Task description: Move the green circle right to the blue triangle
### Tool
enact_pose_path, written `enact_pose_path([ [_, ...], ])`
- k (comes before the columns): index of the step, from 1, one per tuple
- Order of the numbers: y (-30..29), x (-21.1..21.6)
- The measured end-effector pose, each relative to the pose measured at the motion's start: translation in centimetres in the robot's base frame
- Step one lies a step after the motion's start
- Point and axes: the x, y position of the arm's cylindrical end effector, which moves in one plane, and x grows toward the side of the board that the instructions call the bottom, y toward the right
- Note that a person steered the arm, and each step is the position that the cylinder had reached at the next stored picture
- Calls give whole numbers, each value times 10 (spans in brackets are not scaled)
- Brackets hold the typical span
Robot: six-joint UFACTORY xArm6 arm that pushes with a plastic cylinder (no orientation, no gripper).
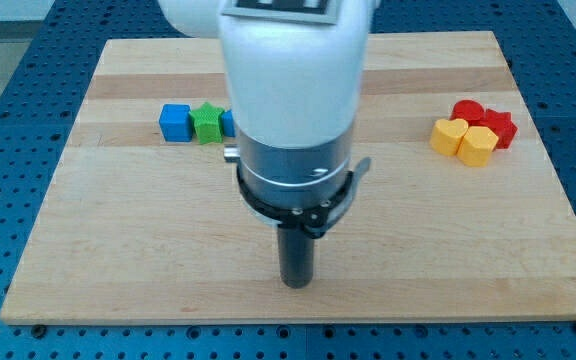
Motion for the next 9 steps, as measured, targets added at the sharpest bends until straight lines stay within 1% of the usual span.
enact_pose_path([
  [2, -1, 0],
  [3, -9, -10],
  [5, -37, -53],
  [7, -64, -66],
  [8, -65, -87],
  [9, -26, -101],
])
